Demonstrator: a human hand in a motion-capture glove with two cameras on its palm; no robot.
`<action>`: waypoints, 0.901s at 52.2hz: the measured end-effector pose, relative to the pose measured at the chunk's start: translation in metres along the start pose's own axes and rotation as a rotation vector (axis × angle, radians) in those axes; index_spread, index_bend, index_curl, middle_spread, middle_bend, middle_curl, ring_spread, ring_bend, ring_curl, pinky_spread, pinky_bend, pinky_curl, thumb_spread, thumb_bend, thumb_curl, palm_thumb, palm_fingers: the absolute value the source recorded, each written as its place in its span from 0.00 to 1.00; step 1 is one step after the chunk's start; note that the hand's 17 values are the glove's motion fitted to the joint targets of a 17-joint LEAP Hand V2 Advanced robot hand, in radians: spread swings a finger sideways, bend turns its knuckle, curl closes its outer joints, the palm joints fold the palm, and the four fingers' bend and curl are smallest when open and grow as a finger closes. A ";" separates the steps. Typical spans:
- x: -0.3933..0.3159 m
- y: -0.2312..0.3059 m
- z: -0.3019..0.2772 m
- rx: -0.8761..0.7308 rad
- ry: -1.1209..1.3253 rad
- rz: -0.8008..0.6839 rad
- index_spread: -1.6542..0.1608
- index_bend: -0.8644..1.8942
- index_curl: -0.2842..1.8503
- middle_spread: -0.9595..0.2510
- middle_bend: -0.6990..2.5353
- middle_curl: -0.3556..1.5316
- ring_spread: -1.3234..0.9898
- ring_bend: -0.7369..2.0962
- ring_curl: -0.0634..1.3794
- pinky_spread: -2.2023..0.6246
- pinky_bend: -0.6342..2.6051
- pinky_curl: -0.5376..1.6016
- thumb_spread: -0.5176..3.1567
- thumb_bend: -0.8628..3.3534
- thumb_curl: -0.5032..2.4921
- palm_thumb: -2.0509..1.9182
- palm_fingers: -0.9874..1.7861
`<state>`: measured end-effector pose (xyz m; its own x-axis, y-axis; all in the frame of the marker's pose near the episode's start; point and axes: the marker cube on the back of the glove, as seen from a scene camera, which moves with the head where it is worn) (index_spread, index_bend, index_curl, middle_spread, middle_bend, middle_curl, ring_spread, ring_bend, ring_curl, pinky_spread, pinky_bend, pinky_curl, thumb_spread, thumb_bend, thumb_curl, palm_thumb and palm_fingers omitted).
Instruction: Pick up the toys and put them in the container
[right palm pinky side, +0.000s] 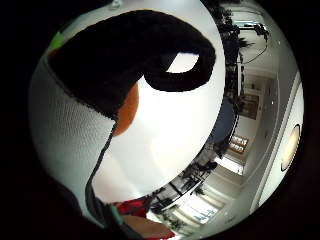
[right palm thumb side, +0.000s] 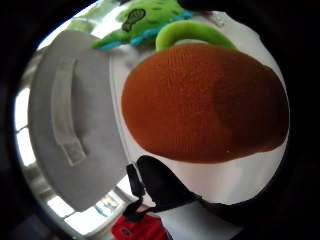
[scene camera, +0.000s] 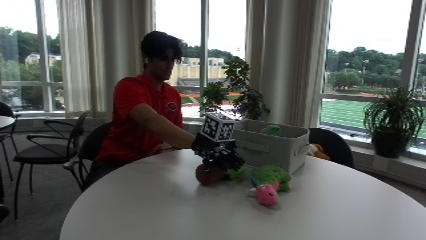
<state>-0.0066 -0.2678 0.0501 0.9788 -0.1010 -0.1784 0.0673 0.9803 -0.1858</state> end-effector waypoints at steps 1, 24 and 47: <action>0.002 -0.003 0.001 -0.007 0.001 -0.003 0.71 0.36 0.25 0.72 0.27 0.39 0.57 0.40 0.23 0.82 0.56 0.40 0.38 0.19 0.25 0.49 0.33; -0.005 -0.020 0.028 0.054 0.077 -0.069 0.67 0.38 0.25 0.62 0.32 0.40 0.50 0.52 0.28 0.81 0.49 0.37 0.39 0.19 0.26 0.51 0.50; -0.009 -0.028 0.025 0.320 0.032 -0.143 0.67 0.39 0.28 0.46 0.38 0.45 0.41 0.69 0.38 0.69 0.49 0.39 0.40 0.23 0.31 0.59 0.78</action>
<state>-0.0124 -0.2899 0.0813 0.9488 -0.2418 -0.2034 0.2660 0.9587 0.1007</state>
